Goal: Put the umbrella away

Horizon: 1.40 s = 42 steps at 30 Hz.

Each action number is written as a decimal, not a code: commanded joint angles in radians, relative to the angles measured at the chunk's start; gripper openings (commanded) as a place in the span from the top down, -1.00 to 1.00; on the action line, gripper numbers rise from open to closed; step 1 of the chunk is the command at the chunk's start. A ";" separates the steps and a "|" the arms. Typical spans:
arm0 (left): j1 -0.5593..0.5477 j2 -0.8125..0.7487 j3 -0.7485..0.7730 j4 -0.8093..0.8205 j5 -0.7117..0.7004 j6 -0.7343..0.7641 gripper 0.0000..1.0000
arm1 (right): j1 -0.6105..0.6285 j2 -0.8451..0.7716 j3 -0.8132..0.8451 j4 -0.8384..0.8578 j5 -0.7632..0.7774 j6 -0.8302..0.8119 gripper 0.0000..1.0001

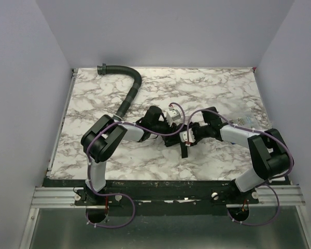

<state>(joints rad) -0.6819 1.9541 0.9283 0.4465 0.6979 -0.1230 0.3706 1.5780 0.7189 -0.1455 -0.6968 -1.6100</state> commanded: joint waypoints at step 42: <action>-0.134 -1.031 -0.699 0.134 -0.376 0.254 -0.81 | 0.072 0.316 0.274 -0.593 0.284 0.410 0.95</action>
<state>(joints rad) -0.6544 0.9291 0.2295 0.7277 0.3637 -0.1390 0.4625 1.7931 1.0443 -0.4938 -0.6407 -1.2972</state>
